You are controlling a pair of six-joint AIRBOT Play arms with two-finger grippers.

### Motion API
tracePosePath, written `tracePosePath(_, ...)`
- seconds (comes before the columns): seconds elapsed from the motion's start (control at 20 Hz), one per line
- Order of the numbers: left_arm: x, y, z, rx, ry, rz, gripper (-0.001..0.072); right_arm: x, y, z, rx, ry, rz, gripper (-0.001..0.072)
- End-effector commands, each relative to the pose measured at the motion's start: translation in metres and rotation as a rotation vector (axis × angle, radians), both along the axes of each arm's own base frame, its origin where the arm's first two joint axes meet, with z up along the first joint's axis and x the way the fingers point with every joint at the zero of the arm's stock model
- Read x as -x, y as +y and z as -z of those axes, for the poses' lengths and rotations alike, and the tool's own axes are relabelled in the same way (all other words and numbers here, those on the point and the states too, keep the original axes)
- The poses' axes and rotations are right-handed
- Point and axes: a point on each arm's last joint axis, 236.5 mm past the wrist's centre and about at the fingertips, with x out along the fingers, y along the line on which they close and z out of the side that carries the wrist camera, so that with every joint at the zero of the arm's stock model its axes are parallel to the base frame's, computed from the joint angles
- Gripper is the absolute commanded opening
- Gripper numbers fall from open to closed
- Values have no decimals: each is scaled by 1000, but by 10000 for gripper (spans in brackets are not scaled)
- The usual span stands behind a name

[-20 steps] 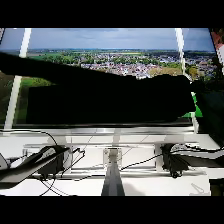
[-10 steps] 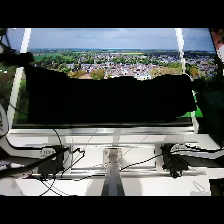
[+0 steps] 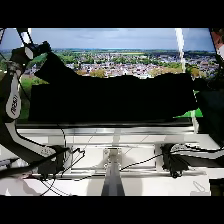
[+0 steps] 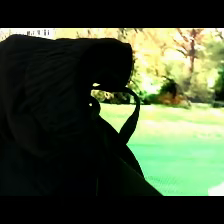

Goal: Fold the clothes and pants, and hang the long-sleeved shirts on hangers.

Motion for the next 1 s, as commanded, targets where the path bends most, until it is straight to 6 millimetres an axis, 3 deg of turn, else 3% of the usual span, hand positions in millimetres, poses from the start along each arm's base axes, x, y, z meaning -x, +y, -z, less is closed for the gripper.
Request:
tracePosePath(0.0,2,0,-5,98,-11,-68,710,-1,-1,0,2,-2,3,17)
tracePosePath(0.15,29,14,-17,198,69,-164,700,0,-1,0,2,0,1,17)
tracePosePath(0.3,81,52,-20,158,236,-233,698,0,-1,0,3,-1,2,17)
tracePosePath(0.45,151,88,21,142,536,-269,687,2,2,0,-6,6,-5,17)
tracePosePath(0.55,182,95,51,253,670,-313,687,3,4,0,-14,11,-11,17)
tracePosePath(0.65,180,87,70,428,675,-315,687,4,4,-1,-16,13,-13,17)
tracePosePath(0.75,162,82,79,552,606,-303,687,4,4,0,-16,13,-13,17)
tracePosePath(0.95,131,84,99,590,508,-331,686,4,4,0,-15,13,-13,17)
